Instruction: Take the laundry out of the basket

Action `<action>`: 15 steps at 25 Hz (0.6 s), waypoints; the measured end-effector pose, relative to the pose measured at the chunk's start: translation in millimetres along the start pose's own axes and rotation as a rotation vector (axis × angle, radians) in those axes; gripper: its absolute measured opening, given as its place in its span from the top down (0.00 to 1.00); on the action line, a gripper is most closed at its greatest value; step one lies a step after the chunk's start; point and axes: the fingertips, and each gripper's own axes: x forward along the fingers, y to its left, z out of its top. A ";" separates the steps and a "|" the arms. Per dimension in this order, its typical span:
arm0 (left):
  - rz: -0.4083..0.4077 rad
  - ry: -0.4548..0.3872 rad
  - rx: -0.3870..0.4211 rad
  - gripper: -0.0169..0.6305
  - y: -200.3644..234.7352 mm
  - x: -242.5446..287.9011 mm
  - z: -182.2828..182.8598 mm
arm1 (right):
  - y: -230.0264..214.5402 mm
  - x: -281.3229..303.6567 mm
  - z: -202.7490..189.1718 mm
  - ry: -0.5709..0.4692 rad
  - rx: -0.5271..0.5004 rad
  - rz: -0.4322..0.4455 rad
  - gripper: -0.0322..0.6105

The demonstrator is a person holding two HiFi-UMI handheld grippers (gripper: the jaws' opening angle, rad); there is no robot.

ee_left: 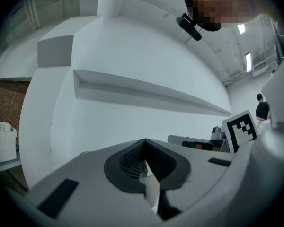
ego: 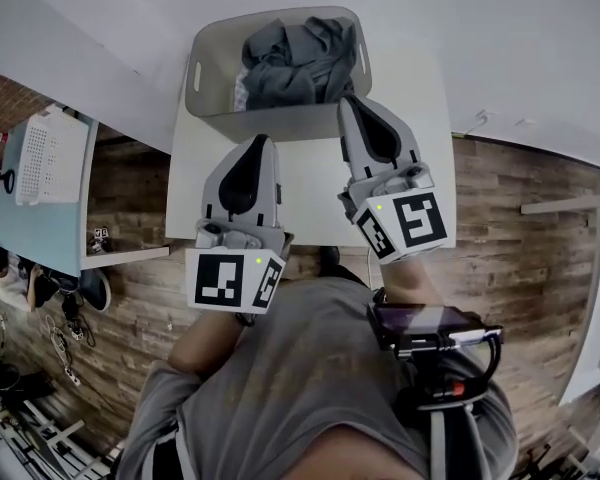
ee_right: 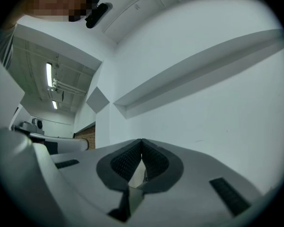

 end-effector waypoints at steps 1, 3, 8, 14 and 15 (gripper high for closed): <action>0.002 -0.004 0.004 0.96 1.0 5.6 2.2 | -3.7 5.4 1.9 -0.004 0.000 0.004 0.94; 0.009 -0.012 0.008 0.96 6.0 15.7 5.8 | -9.6 16.3 5.0 -0.012 0.000 0.013 0.94; 0.034 -0.028 0.003 0.96 26.6 34.3 11.2 | -15.9 41.2 4.3 -0.005 -0.006 0.028 0.94; 0.028 -0.036 -0.023 0.96 54.0 52.7 9.0 | -13.9 67.3 -7.5 0.034 -0.029 0.025 0.94; 0.022 -0.035 -0.030 0.96 58.4 57.3 8.6 | -14.8 72.3 -8.1 0.039 -0.033 0.020 0.94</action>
